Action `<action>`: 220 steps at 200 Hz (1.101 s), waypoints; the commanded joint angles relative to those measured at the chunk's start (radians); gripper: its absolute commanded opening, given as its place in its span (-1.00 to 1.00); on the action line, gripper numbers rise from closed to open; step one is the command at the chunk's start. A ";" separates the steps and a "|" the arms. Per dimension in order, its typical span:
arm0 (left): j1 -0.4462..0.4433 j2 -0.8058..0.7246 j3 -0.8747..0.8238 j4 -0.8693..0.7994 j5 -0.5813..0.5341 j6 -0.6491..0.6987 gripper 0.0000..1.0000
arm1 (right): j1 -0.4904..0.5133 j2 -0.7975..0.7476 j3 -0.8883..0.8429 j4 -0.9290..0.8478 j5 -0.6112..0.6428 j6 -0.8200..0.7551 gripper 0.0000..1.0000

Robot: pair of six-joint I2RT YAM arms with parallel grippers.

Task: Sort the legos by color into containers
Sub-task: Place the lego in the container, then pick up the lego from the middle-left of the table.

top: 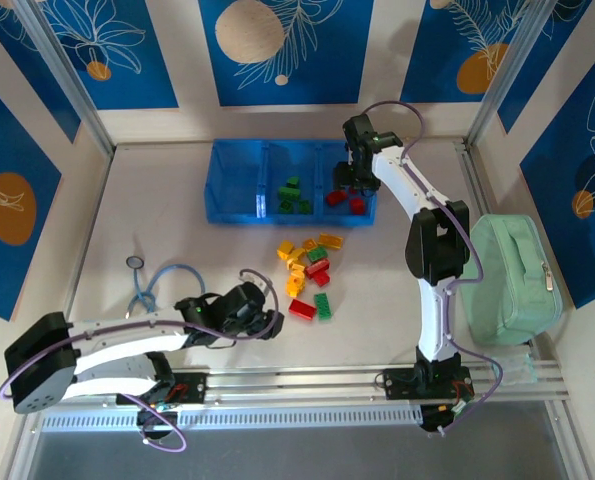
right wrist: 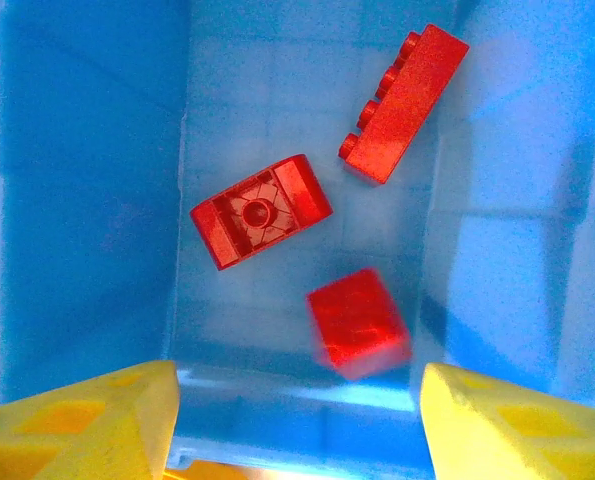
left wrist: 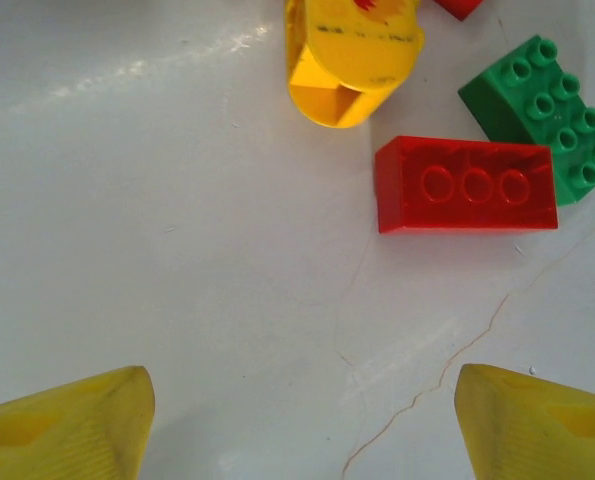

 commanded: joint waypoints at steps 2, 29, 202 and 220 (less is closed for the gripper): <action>-0.024 0.049 0.056 0.044 -0.004 -0.008 0.58 | 0.019 -0.057 -0.032 0.003 -0.014 -0.010 0.32; -0.031 0.126 0.099 0.061 0.020 -0.001 0.63 | 0.042 -0.176 -0.164 0.062 -0.022 0.008 0.32; -0.040 0.478 0.368 -0.014 0.028 0.020 0.65 | 0.047 -0.586 -0.758 0.295 -0.118 0.118 0.31; -0.042 0.490 0.378 -0.032 0.029 0.026 0.65 | 0.044 -0.591 -0.770 0.301 -0.121 0.123 0.31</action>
